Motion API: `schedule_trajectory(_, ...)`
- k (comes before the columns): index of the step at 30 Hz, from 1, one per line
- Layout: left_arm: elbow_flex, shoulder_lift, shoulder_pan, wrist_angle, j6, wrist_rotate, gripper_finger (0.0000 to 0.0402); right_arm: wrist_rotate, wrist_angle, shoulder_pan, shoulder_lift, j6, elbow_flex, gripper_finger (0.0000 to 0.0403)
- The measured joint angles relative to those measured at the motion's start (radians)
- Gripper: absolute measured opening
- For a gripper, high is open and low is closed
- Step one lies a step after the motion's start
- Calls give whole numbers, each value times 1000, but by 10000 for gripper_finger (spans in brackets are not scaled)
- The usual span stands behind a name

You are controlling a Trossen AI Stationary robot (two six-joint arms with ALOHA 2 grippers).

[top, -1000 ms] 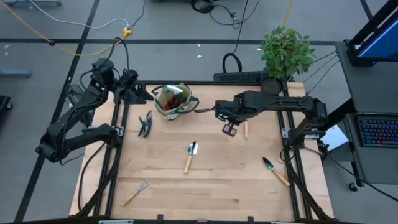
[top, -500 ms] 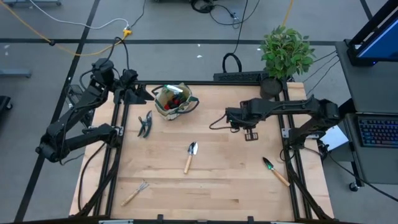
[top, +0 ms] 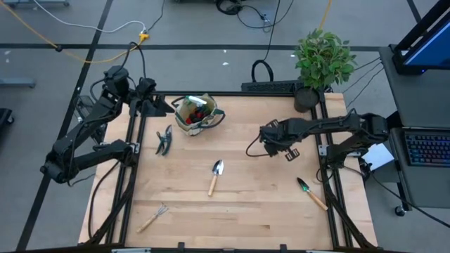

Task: Pick & Place Garden tools in Gardening bag
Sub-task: Put the top hand rake into the gardening bag

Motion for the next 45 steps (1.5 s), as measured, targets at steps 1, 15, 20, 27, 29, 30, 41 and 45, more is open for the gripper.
schedule_trajectory(1,0,0,0,0,0,-1,305,19,9,0,-1,-24,-7,80)
schedule_trajectory(15,0,0,0,0,6,-4,305,91,147,0,0,-375,-92,198)
schedule_trajectory(20,0,0,0,0,6,-4,305,90,248,1,0,-405,-136,195)
schedule_trajectory(27,0,0,0,3,6,-23,305,91,353,1,0,-403,-206,192)
schedule_trajectory(29,0,0,0,3,5,-24,305,90,351,1,0,-403,-219,194)
schedule_trajectory(30,0,0,0,3,5,-26,305,90,351,1,0,-403,-222,194)
schedule_trajectory(41,0,0,0,4,14,-49,305,251,536,2,0,-397,-224,196)
schedule_trajectory(45,0,0,0,4,14,-49,305,437,581,-1,0,-366,-224,195)
